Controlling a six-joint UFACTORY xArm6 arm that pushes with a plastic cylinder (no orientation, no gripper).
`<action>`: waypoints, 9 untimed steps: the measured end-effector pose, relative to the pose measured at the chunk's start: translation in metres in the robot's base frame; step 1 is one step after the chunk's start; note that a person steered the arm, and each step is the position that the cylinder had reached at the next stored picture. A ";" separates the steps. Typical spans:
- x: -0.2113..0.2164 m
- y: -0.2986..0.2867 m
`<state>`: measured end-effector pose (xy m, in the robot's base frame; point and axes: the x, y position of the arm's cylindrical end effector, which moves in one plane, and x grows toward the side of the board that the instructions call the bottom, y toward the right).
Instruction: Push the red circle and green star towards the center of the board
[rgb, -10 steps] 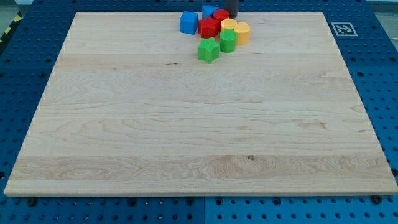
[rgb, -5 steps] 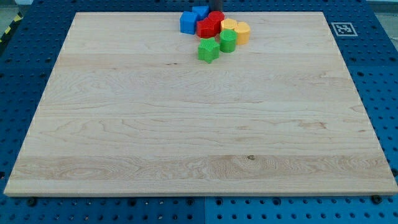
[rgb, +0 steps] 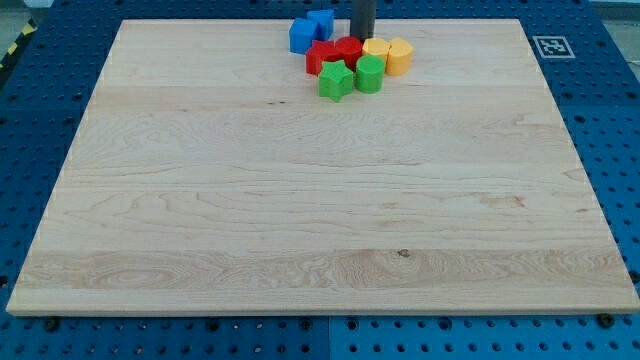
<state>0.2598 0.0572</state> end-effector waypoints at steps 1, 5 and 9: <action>0.021 0.001; 0.018 -0.025; 0.052 -0.042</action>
